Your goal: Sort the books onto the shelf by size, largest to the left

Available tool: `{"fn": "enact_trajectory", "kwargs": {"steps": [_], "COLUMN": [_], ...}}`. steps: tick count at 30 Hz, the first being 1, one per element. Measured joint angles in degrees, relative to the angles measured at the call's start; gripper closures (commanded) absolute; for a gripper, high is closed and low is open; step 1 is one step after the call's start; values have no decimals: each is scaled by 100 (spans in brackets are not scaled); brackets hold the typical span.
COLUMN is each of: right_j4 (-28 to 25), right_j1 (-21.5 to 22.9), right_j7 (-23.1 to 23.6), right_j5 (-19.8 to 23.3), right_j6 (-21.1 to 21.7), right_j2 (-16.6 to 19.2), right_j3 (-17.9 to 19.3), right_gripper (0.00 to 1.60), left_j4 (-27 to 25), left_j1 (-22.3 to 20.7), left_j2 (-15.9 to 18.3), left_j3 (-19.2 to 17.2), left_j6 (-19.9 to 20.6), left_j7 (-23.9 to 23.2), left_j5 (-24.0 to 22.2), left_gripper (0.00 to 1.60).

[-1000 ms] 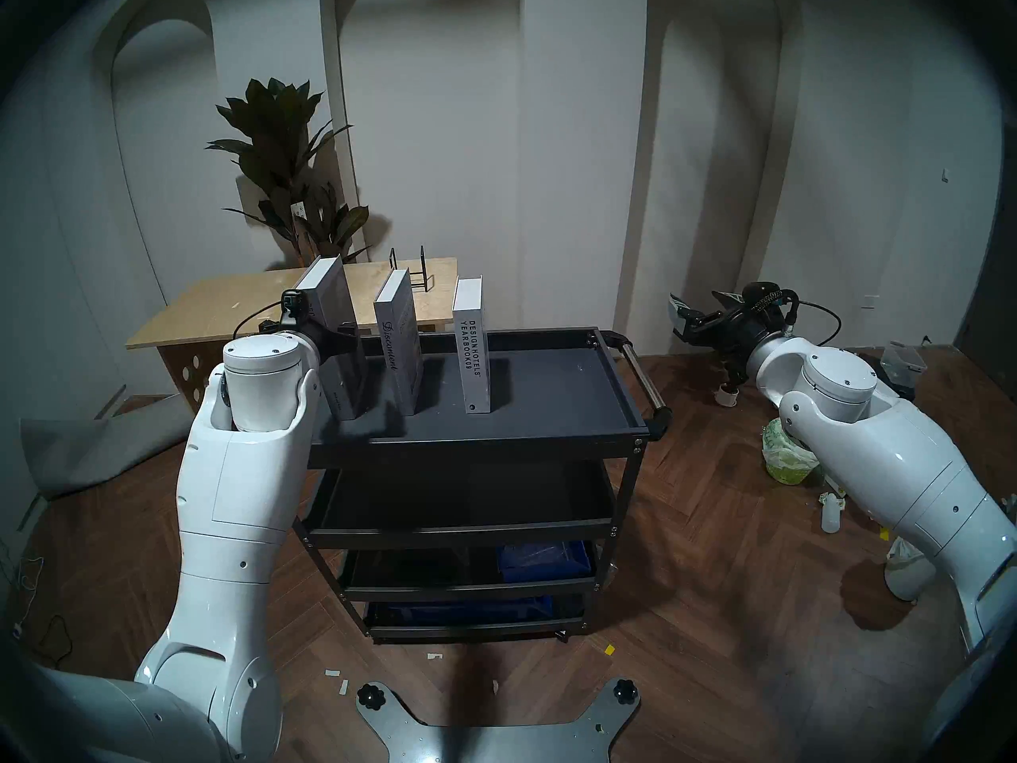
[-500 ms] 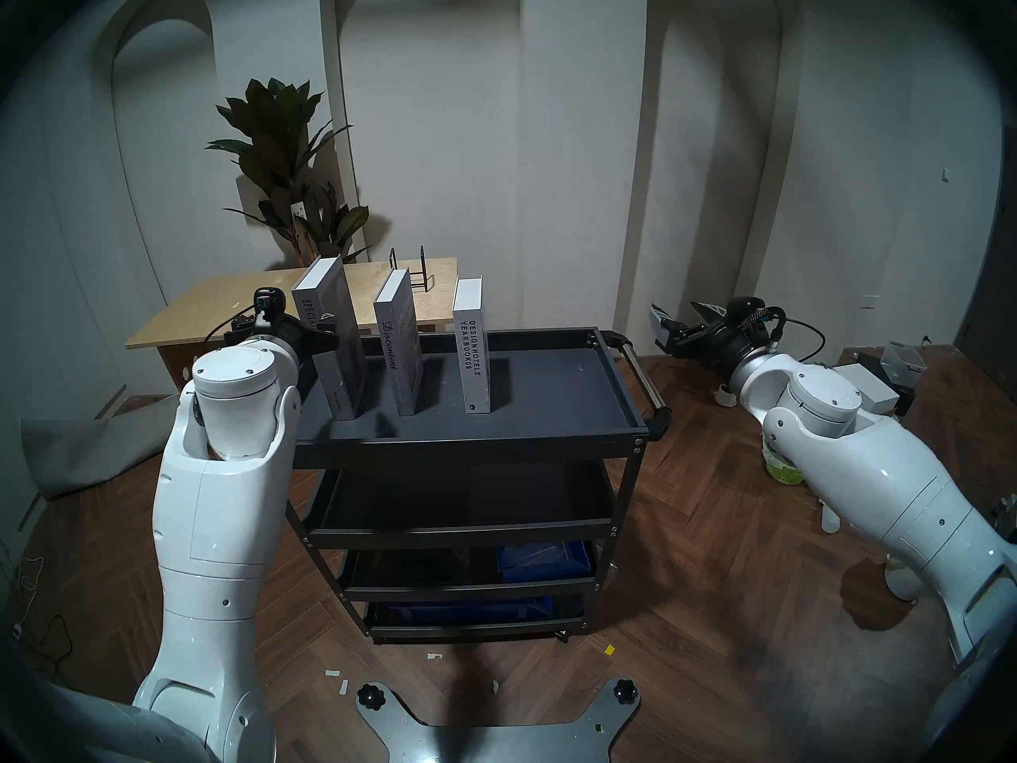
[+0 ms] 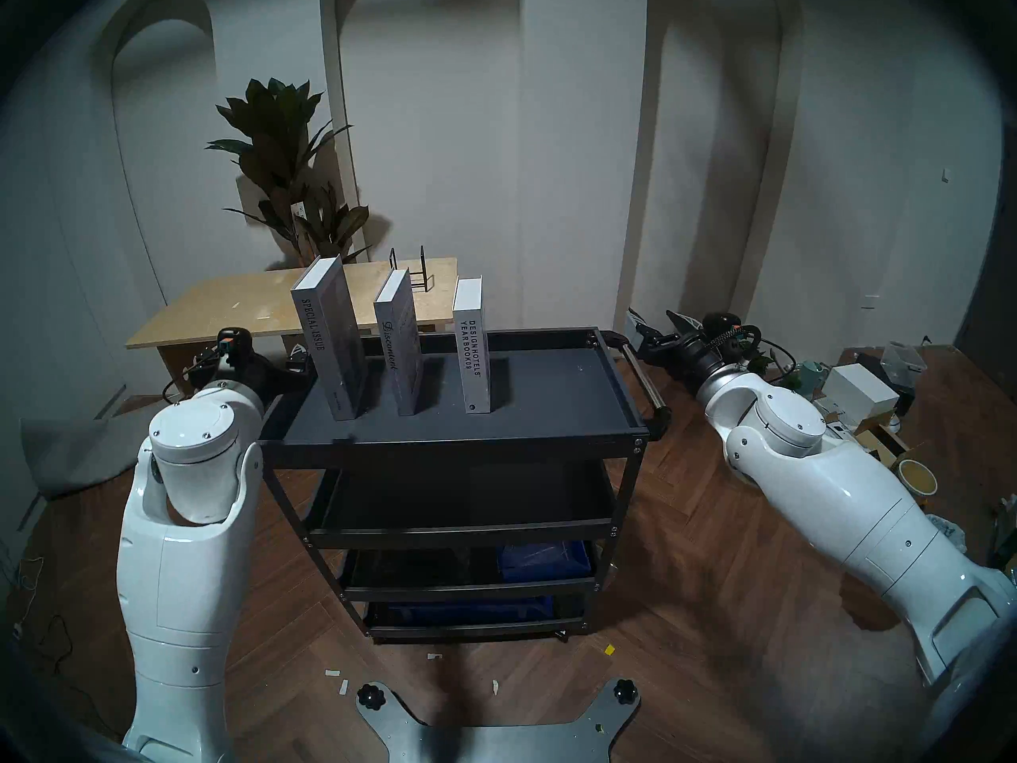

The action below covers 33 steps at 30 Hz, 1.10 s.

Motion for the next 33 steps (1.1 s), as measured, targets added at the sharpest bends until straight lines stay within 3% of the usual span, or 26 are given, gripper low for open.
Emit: {"fn": "enact_trajectory", "kwargs": {"steps": [4,12,21,33], "right_j4": [0,78,276,326], "right_j1": [26,176,376,462], "right_j7": [-179,-876,-1514,-2019], "right_j5": [-206,-1044,-1778,-2142], "right_j6": [-112,-283,-431,-484], "right_j2": [-191,-635,-1011,-1213], "right_j3": [-174,-645,-901,-929], "right_gripper": [0,0,0,0], "left_j4": [-50,-29,304,836], "left_j1": [334,875,929,853], "left_j2": [64,175,280,357], "left_j3": [-149,-519,-767,-839], "left_j6": [-329,-1113,-1902,-2927], "left_j7": [-173,-497,-855,-1127], "left_j5": [-49,-331,-642,-819], "left_gripper": [0,0,0,0]}}
